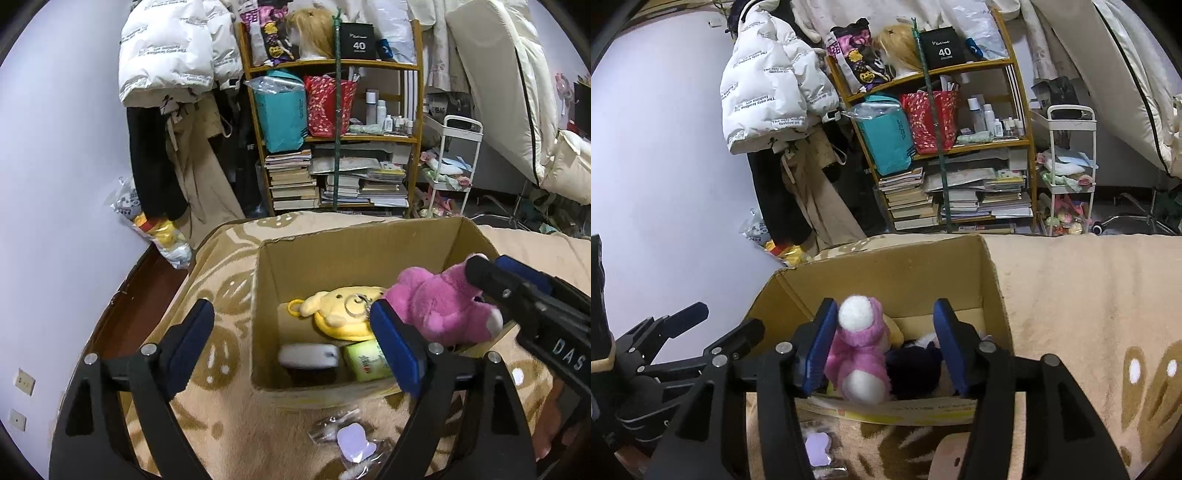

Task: Organize soft objects
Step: 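Open the left tool to drop the tissue pack while the right tool releases the pink bear into the box, then move the left tool to the clear bag while the right tool moves to the pink cylinder plush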

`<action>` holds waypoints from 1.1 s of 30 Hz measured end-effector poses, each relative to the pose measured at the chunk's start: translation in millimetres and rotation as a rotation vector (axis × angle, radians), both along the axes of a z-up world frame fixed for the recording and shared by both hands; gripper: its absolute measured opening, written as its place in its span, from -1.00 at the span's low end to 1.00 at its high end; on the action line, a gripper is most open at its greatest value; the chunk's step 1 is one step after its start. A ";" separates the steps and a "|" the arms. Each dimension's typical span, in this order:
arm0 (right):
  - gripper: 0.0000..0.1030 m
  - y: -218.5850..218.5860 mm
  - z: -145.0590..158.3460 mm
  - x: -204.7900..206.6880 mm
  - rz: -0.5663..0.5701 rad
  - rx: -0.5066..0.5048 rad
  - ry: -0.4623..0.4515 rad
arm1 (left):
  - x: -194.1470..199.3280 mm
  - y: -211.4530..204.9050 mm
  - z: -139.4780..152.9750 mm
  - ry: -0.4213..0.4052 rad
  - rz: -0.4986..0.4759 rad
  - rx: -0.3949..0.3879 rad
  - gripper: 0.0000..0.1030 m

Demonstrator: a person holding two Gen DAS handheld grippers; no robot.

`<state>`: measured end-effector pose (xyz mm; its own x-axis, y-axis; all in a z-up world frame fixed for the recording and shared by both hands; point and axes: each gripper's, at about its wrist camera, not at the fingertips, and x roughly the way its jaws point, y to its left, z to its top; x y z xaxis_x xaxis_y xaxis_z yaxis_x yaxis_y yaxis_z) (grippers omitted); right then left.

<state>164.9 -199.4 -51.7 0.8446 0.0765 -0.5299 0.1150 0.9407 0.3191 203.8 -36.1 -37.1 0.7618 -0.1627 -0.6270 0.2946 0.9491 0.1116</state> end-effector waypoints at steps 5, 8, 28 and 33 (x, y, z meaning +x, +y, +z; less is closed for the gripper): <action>0.43 -0.5 7.2 -10.2 -0.028 -0.024 -0.008 | -7.4 12.0 4.9 -0.003 0.028 -0.009 0.82; 0.74 3.2 15.0 -19.5 -0.053 -0.071 -0.027 | -14.0 18.7 10.9 -0.009 0.042 -0.015 0.84; 1.00 10.1 49.9 -82.2 -0.123 -0.171 -0.057 | -83.7 44.5 38.8 -0.023 0.061 -0.026 0.94; 1.00 9.9 53.0 -95.8 -0.131 -0.176 -0.057 | -96.1 50.7 39.9 -0.018 0.077 -0.015 0.94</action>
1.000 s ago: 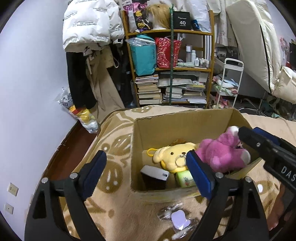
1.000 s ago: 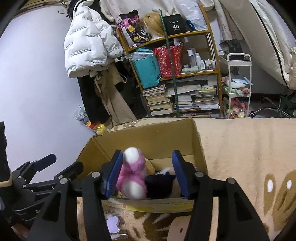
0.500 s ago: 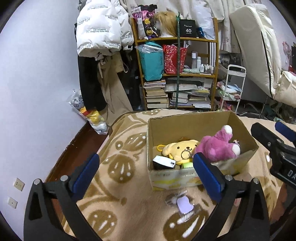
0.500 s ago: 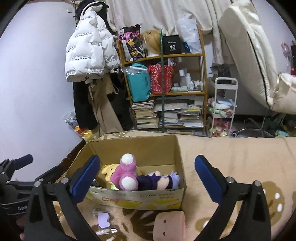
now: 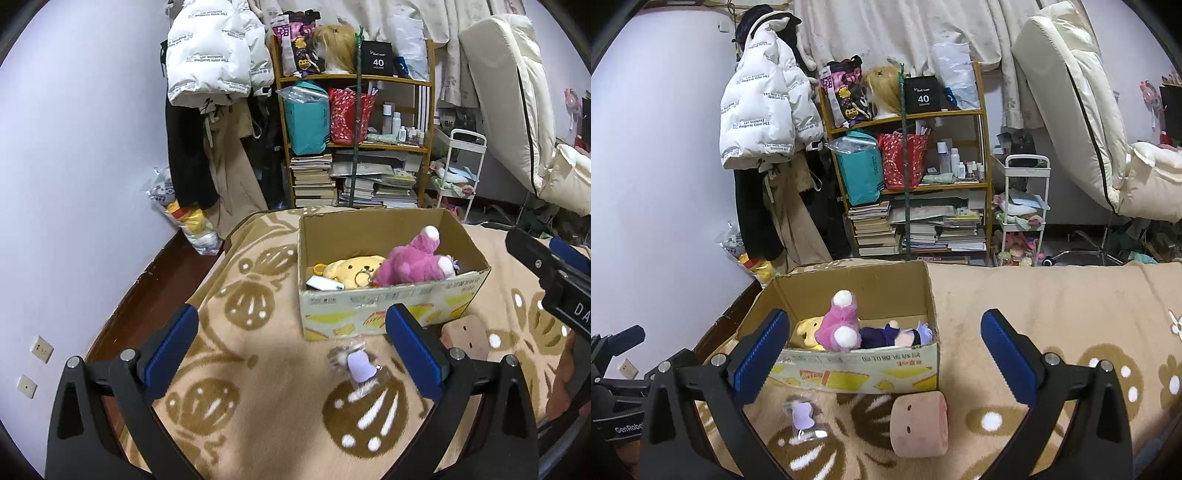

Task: Organize soft objects
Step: 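Move the left tool to the clear bag while the right tool moves to the pink cylinder plush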

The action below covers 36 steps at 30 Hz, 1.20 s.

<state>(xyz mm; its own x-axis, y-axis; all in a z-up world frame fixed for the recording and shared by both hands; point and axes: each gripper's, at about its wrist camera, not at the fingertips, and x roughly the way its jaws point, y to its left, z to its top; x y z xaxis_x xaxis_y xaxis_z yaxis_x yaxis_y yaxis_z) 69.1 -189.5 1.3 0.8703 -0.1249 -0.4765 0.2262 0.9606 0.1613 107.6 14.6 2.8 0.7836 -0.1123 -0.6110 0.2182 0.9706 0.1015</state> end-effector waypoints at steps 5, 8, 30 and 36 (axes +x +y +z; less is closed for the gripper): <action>1.00 -1.1 -1.3 -6.0 -0.009 0.008 0.007 | -6.6 2.5 -2.8 0.019 0.002 0.005 0.94; 1.00 -0.7 -5.0 -3.8 -0.014 0.002 0.024 | -5.8 1.2 -7.3 0.031 0.007 0.016 0.94; 1.00 -20.4 -61.8 28.9 -0.066 0.064 0.210 | 54.0 -5.6 -61.5 0.185 0.059 -0.018 0.94; 1.00 -24.5 -75.4 38.0 -0.067 0.070 0.258 | 65.6 -12.5 -81.0 0.241 0.052 -0.012 0.94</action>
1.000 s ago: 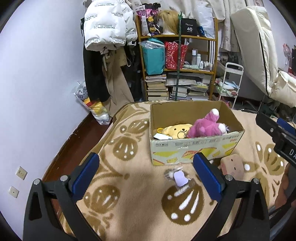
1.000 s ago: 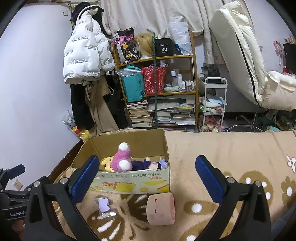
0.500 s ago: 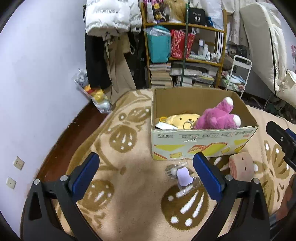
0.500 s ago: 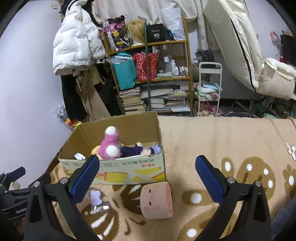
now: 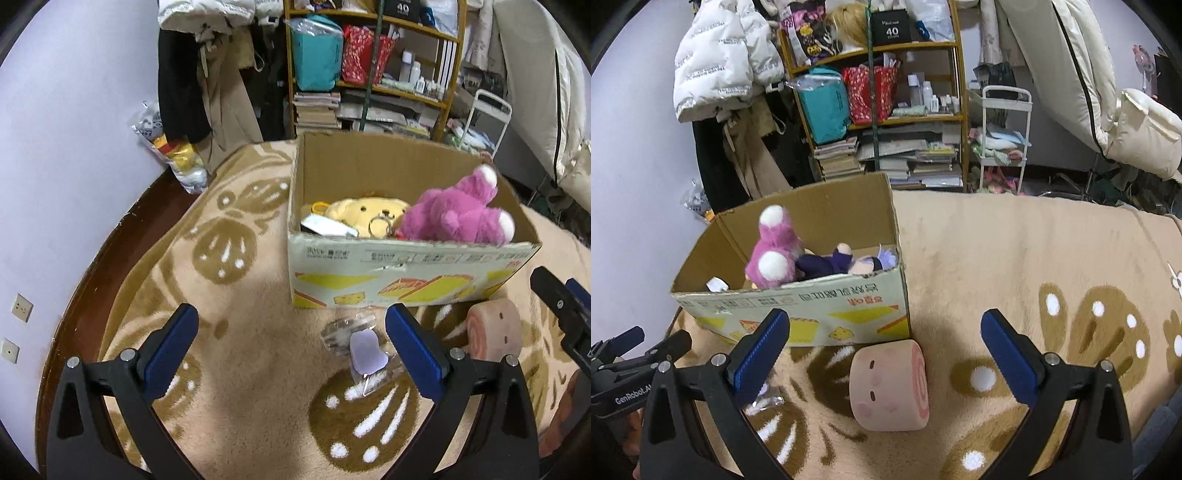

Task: Organize soft objects
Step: 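Move the left tool to the clear bag while the right tool moves to the pink cylinder plush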

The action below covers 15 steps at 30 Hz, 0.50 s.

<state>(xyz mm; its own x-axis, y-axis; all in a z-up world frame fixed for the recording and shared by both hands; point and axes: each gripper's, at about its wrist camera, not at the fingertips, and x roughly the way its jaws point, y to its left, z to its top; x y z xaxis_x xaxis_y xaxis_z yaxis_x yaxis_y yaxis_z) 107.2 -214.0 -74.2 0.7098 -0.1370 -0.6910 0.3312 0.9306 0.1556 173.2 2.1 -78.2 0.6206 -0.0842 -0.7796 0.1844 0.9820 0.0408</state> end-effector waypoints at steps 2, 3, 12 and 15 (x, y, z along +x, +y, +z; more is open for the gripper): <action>1.00 -2.4 -6.1 3.8 -0.003 0.006 0.018 | 2.8 -4.8 -7.9 0.018 -0.012 0.010 0.94; 1.00 -3.9 -8.4 5.4 -0.005 0.008 0.024 | 4.4 -6.5 -12.2 0.031 -0.017 0.005 0.94; 1.00 -9.5 -35.1 16.9 -0.009 0.025 0.102 | 21.9 -18.6 -47.9 0.143 -0.044 -0.020 0.94; 1.00 -8.9 -42.4 21.6 0.002 0.019 0.133 | 23.7 -22.8 -56.0 0.166 -0.054 -0.010 0.94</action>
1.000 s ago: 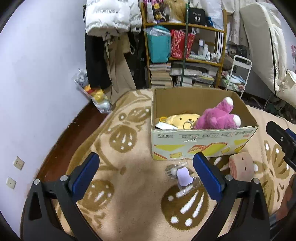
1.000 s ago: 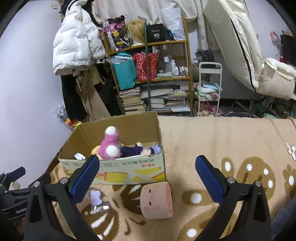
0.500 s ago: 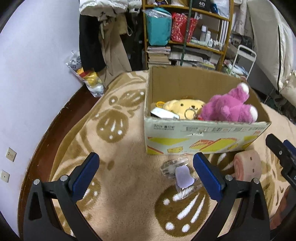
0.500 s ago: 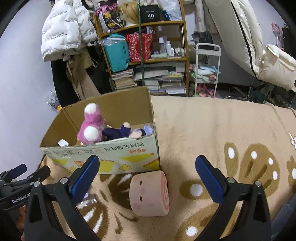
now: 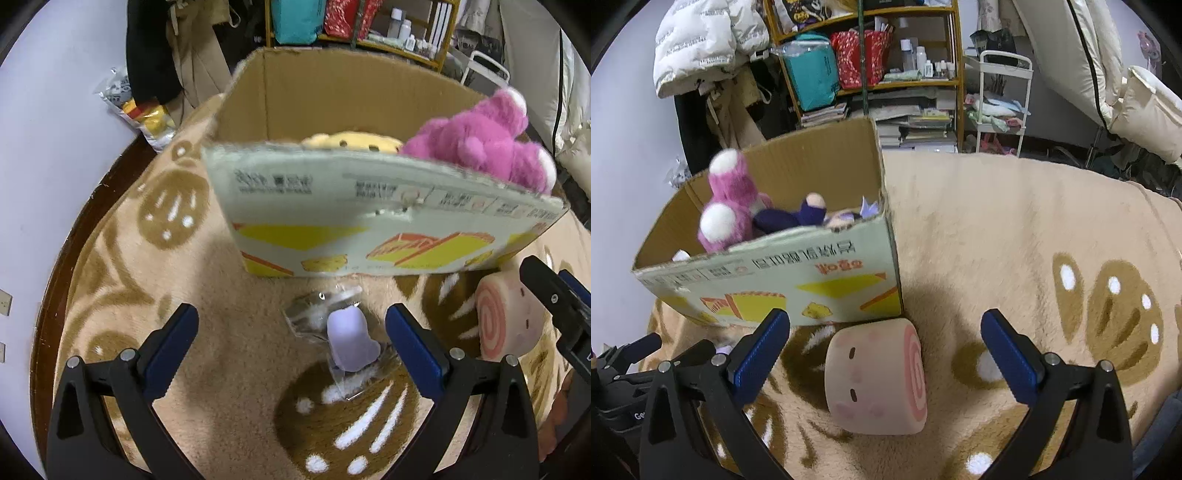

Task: Organize soft objects
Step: 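Move the left tool to the clear bag while the right tool moves to the pink cylinder plush, then close the left tool on the clear bag while the right tool grasps the pink cylinder plush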

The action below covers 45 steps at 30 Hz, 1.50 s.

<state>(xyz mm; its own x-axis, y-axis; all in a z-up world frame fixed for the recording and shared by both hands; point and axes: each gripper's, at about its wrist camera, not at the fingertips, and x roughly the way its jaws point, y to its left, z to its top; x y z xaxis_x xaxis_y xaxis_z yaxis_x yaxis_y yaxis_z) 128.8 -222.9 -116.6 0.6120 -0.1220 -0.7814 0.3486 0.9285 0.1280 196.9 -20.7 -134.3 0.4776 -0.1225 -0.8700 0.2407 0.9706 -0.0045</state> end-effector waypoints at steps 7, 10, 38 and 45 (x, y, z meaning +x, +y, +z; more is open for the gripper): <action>1.00 0.8 -17.8 12.0 0.018 -0.022 0.068 | 4.0 -10.3 -15.6 0.031 -0.020 0.021 0.94; 1.00 -1.4 -24.3 14.1 0.018 -0.007 0.088 | 6.4 -14.3 -24.8 0.045 -0.033 0.041 0.94; 0.95 -5.0 -53.7 21.4 0.015 0.022 0.187 | 6.5 -24.1 -50.2 0.115 -0.061 0.030 0.87; 0.82 -3.4 -54.6 19.2 0.015 0.040 0.201 | -4.2 -39.7 -56.9 0.113 -0.076 0.058 0.87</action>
